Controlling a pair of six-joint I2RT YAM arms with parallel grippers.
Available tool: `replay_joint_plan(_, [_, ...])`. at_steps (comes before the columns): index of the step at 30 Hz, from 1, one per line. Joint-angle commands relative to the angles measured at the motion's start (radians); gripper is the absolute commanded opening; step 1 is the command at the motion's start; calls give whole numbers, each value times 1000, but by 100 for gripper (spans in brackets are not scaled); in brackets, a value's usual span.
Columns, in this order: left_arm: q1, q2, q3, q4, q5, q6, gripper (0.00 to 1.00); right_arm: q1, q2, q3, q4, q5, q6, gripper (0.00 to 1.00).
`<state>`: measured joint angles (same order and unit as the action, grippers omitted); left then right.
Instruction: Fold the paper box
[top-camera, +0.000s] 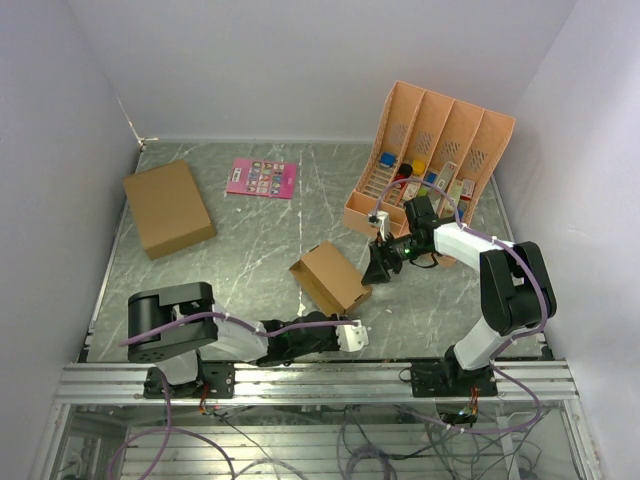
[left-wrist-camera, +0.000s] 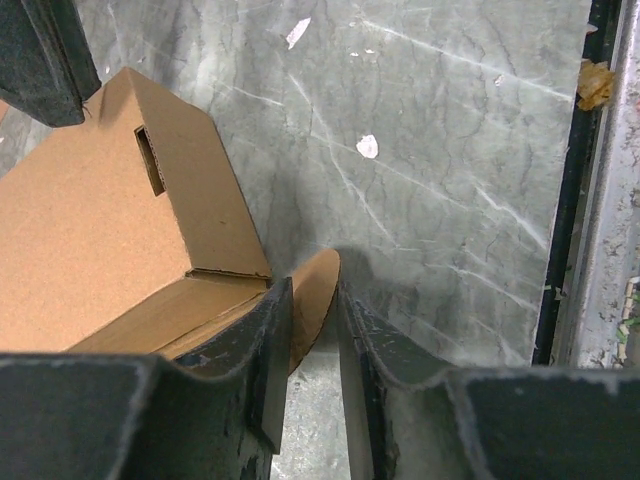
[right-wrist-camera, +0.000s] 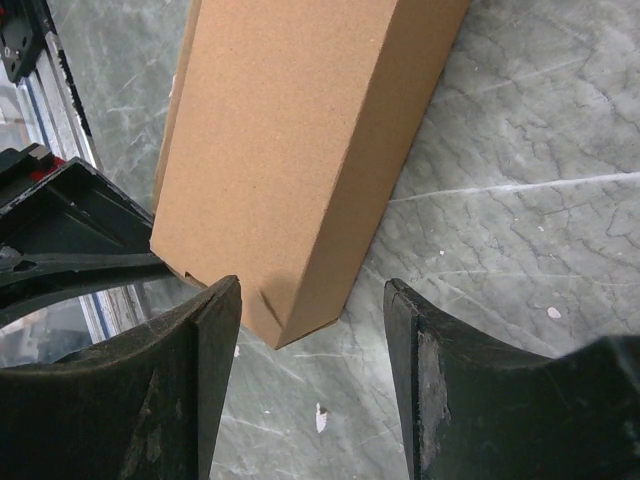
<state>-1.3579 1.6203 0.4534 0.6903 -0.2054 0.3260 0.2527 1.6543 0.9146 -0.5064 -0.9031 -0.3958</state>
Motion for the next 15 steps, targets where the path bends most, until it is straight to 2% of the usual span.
replay_joint_plan(1, [6, 12, 30, 15, 1, 2, 32, -2, 12, 20, -10, -18, 7, 58])
replay_joint_plan(15, [12, -14, 22, 6, -38, -6, 20, -2, 13, 20, -12, -28, 9, 58])
